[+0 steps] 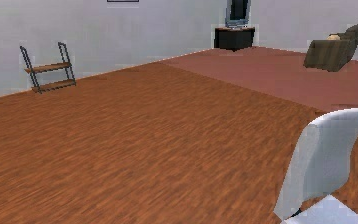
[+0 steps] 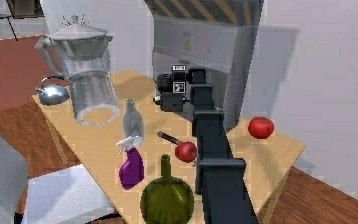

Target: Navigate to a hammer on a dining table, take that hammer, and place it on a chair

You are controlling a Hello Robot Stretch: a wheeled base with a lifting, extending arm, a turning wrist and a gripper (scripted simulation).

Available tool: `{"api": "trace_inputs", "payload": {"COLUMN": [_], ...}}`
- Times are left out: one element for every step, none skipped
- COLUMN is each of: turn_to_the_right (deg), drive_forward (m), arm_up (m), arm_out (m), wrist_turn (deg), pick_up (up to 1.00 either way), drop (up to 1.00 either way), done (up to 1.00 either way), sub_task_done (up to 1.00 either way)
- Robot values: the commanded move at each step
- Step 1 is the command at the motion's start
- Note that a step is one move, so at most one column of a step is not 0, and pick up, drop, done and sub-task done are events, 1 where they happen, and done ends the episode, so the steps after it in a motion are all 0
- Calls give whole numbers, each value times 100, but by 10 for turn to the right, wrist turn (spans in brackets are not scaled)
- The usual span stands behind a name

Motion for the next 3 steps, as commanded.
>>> {"api": "trace_inputs", "payload": {"turn_to_the_right": [0,0,0], "drive_forward": [0,0,0], "arm_up": [0,-30,0], "arm_out": [0,0,0], "wrist_turn": [270,0,0], "pick_up": [0,0,100], "drop": [0,0,0], "done": [0,0,0], "sub_task_done": [0,0,0]}}
